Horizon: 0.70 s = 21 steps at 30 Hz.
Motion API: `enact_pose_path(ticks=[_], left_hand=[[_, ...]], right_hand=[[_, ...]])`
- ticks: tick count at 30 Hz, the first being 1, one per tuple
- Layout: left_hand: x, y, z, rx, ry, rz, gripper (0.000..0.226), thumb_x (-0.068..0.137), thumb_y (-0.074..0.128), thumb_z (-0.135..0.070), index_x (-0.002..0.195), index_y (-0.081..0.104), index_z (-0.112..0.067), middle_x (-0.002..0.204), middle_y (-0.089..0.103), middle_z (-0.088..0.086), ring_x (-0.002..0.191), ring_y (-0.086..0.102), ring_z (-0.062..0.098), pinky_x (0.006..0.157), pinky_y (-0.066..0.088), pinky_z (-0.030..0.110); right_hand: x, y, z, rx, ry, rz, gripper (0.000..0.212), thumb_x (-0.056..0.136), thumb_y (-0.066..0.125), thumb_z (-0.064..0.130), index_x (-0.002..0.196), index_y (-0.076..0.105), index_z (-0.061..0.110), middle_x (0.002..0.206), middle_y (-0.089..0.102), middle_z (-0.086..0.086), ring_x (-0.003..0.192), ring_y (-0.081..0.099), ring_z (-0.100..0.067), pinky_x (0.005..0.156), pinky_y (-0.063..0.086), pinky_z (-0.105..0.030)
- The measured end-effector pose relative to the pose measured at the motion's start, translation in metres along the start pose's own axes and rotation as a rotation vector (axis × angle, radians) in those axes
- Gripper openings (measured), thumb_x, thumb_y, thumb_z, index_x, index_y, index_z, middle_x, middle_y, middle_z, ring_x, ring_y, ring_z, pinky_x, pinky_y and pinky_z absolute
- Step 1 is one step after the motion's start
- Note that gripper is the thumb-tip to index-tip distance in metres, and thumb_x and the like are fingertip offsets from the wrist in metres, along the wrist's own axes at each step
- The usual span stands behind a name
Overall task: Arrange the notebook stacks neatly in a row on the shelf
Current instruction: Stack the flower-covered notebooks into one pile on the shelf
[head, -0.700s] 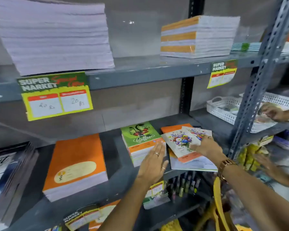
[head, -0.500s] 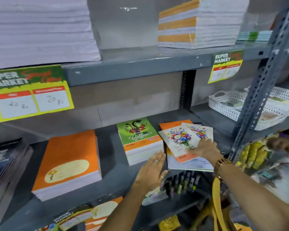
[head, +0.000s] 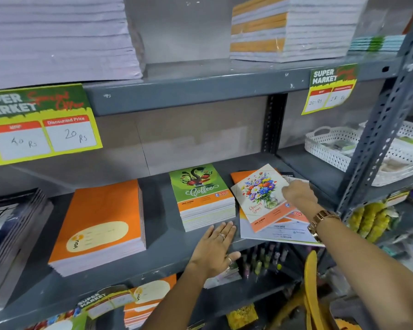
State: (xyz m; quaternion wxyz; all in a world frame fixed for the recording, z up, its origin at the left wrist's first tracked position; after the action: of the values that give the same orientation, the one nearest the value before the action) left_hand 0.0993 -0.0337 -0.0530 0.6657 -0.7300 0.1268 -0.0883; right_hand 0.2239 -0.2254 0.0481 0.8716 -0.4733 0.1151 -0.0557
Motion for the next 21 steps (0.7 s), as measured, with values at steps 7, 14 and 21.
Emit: enact_pose_path(ticks=[7,14,21], left_hand=[[-0.019,0.003,0.018,0.035,-0.014,0.035,0.094,0.072,-0.014,-0.071,0.148,-0.006,-0.016,0.159,-0.004,0.001,0.147,-0.005,0.017,0.119,-0.005,0.034],[-0.041,-0.005,0.036,-0.027,-0.053,0.029,0.106,0.058,-0.020,-0.070,0.148,-0.005,-0.015,0.159,-0.004,0.003,0.147,-0.004,0.017,0.120,-0.004,0.033],[-0.046,-0.007,0.042,-0.060,-0.059,-0.001,0.108,0.058,-0.011,-0.074,0.148,-0.003,-0.015,0.160,-0.004,0.002,0.147,-0.005,0.020,0.119,-0.007,0.036]], right_hand=[[-0.028,-0.069,0.041,0.082,-0.032,-0.378,0.039,0.091,0.048,0.012,0.125,0.045,-0.006,0.130,0.053,-0.026,0.122,0.049,-0.041,0.099,0.041,-0.044],[-0.033,-0.063,0.091,0.319,-0.046,-0.270,0.041,0.094,0.043,0.016,0.128,0.049,-0.006,0.134,0.052,-0.026,0.124,0.048,-0.041,0.100,0.041,-0.042],[-0.042,0.036,0.136,0.292,-0.126,0.042,0.036,0.096,0.042,0.011,0.124,0.052,-0.010,0.135,0.052,-0.026,0.124,0.050,-0.038,0.099,0.041,-0.037]])
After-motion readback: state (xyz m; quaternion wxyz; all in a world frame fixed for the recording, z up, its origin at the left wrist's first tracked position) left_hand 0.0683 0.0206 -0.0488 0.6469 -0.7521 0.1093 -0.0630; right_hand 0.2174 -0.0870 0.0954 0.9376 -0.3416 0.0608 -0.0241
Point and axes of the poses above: each hand's wrist, its own x-axis towards the middle knuckle, its own y-axis out of the palm, z = x × y, the point moved 10 cm from there along x, towards the middle knuckle
